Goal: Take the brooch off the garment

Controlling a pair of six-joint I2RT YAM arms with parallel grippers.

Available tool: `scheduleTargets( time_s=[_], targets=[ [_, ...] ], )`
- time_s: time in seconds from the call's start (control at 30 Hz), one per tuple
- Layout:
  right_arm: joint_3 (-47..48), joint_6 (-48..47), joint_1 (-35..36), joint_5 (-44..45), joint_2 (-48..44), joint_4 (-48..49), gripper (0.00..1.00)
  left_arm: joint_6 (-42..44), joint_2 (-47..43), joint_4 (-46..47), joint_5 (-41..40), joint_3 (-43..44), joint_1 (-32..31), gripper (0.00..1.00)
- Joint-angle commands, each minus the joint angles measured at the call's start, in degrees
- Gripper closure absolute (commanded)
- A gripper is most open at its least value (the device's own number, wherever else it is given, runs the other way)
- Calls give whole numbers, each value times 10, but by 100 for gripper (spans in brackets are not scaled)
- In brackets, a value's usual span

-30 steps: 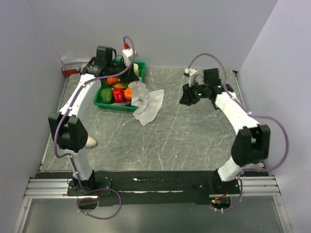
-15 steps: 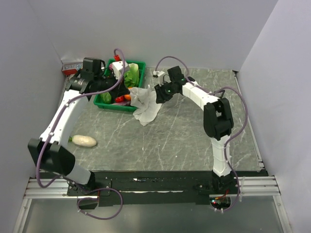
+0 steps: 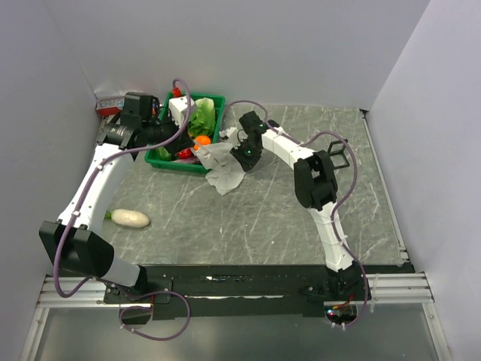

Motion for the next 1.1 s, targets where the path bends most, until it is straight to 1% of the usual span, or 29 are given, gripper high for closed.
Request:
scheduleTargets(
  time_s=[0.0,0.03,0.1,0.17,0.2,0.23,0.3,0.33,0.37,0.4,0.43,0.47,0.5,0.57,0.6,0.63,0.67,0.7,0.77,0.8,0.83,0.9,0.93,1.07],
  targets=[
    [-67,-18,-2,40,-17,-76,70,-3,6,18,13,0,5,99],
    [-102,-20,-2,42,-35,-71,71,-5,7,21,17,-2,4,99],
    [-133,-19,-3,56,-53,-73,73,-7,10,24,29,-10,5,99],
    [-193,-15,-12,61,-100,-86,73,-8,9,24,38,-19,5,99],
    [-222,-12,-19,48,-123,-87,74,-7,8,23,46,-24,5,99],
    [-281,-9,-41,38,-173,-89,74,-5,7,24,52,-28,5,99],
    [-355,-12,-65,17,-227,-98,76,3,-3,24,77,-49,5,99],
    [-371,-27,-87,-4,-283,-98,76,4,-6,27,80,-57,5,99],
    [-385,-40,-101,-37,-313,-86,75,1,-16,35,78,-80,4,99],
    [-406,-51,-109,-62,-344,-66,68,-6,-20,50,76,-91,3,99],
    [-414,-66,-115,-96,-392,-42,63,-7,-23,54,75,-100,4,99],
    [-420,-71,-116,-102,-408,16,59,-6,-26,57,71,-112,4,99],
    [-420,-75,-113,-111,-417,38,54,-5,-25,58,69,-116,3,99],
    [-370,-73,-102,-126,-386,60,51,-1,-20,50,58,-113,4,99],
    [-310,-67,-97,-125,-364,65,50,12,-19,42,56,-108,5,99],
    [-279,-63,-91,-115,-319,66,50,17,-20,26,53,-104,6,99],
    [-250,-69,-85,-94,-298,68,50,20,-21,20,49,-98,6,99],
    [-220,-80,-73,-88,-281,92,50,24,-23,15,47,-96,6,99],
    [-222,-132,-65,-78,-261,138,50,24,-28,9,40,-92,6,99],
    [-251,-156,-58,-74,-262,173,49,18,-30,8,35,-90,6,99],
    [-270,-206,-54,-73,-268,236,48,15,-30,8,32,-86,7,99],
    [-318,-253,-48,-73,-270,297,48,9,-28,2,27,-80,9,99],
    [-328,-291,-41,-72,-264,346,48,7,-26,1,28,-75,9,99],
    [-329,-348,-22,-56,-226,400,49,-19,-16,2,39,-54,9,99]
  ],
)
